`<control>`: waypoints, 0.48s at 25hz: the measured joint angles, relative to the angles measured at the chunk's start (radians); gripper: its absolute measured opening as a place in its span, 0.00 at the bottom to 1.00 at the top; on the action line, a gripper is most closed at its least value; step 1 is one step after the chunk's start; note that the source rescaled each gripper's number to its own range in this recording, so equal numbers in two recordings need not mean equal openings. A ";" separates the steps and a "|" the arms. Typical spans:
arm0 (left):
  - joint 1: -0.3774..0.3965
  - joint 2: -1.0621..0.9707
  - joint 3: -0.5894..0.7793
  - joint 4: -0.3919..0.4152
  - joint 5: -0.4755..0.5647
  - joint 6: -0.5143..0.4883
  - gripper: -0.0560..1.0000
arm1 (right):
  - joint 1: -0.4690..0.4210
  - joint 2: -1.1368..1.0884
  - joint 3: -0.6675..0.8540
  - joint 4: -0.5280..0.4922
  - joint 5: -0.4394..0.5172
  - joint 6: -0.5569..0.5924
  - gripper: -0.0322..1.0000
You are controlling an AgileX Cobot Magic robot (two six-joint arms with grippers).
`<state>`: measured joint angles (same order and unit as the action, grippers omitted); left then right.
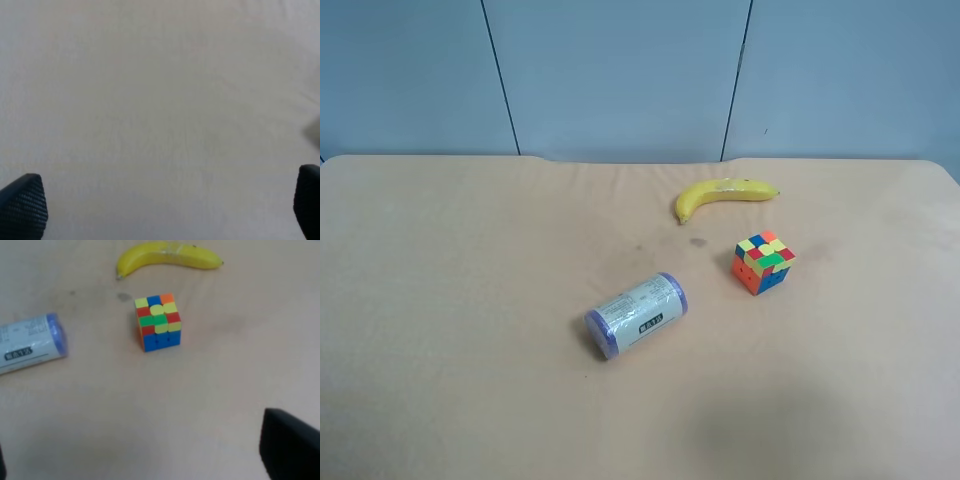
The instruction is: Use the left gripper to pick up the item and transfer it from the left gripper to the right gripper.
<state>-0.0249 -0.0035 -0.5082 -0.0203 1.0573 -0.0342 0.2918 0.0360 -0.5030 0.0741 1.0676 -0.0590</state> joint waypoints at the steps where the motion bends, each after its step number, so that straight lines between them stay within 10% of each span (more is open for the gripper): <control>1: 0.000 0.000 0.000 0.000 0.000 0.000 1.00 | -0.021 0.000 0.000 0.000 0.000 0.000 1.00; 12: 0.000 0.000 0.000 0.000 0.000 0.000 1.00 | -0.292 -0.038 0.000 0.000 0.000 0.000 1.00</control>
<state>-0.0249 -0.0035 -0.5082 -0.0203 1.0573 -0.0342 0.0000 -0.0023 -0.5030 0.0741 1.0676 -0.0590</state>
